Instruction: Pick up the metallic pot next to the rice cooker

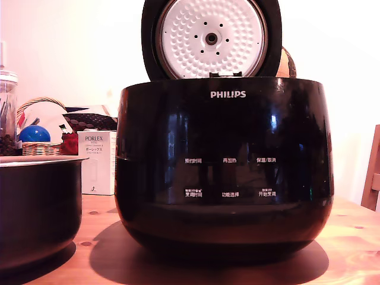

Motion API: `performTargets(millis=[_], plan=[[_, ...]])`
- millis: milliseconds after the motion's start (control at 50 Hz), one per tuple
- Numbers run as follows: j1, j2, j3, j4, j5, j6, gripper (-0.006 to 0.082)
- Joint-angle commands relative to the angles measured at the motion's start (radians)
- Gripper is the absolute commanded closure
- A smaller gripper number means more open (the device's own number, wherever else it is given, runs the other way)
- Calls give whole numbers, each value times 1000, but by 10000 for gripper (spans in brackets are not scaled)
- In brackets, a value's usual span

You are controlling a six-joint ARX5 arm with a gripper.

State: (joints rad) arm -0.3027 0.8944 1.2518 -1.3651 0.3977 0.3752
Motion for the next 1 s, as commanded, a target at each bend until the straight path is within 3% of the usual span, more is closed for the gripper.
performTargets(millis=[0, 100, 320, 980], plan=[[-22, 11, -3, 4, -19, 28, 791], [-63, 22, -3, 4, -66, 83, 790], [-138, 93, -3, 2, -206, 77, 789], [-304, 399, -3, 2, -208, -50, 782]])
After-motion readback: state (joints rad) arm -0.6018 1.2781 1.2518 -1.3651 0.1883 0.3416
